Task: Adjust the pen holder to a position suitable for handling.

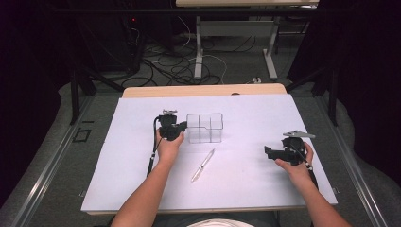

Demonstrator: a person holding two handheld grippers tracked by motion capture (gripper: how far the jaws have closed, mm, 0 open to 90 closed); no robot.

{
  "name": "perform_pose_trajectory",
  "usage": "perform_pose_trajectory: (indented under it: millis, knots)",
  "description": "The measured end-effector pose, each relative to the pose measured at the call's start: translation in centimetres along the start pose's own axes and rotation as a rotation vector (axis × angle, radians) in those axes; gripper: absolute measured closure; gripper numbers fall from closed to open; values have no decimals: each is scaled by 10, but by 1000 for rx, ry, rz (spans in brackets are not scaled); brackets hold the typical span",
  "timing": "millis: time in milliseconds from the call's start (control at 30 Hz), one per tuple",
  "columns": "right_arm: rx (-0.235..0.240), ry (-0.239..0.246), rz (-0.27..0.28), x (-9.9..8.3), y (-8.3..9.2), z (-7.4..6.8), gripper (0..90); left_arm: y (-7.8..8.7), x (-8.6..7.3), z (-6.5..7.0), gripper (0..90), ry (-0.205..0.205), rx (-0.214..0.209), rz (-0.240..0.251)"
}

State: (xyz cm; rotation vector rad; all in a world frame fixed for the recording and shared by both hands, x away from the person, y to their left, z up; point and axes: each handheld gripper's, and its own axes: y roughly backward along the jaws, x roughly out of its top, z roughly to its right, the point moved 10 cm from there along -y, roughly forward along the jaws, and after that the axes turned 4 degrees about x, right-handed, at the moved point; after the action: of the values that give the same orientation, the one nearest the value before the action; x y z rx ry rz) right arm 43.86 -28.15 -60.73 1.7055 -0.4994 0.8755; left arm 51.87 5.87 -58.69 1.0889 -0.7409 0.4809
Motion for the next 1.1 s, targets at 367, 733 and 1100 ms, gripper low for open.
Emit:
perform_pose_trajectory:
  millis: [367, 733, 1100]
  knots:
    - [0, 4, -1, 0, 0, 0, 69, -4, -1, 4, 900, -32, -5, -24]
    - [1, -4, 10, 2, 3, -1, 69, 7, -4, 3, 810, -39, -31, -25]
    - [10, 6, 16, 4, 2, -7, 69, 26, -6, -5, 676, -13, -67, -23]
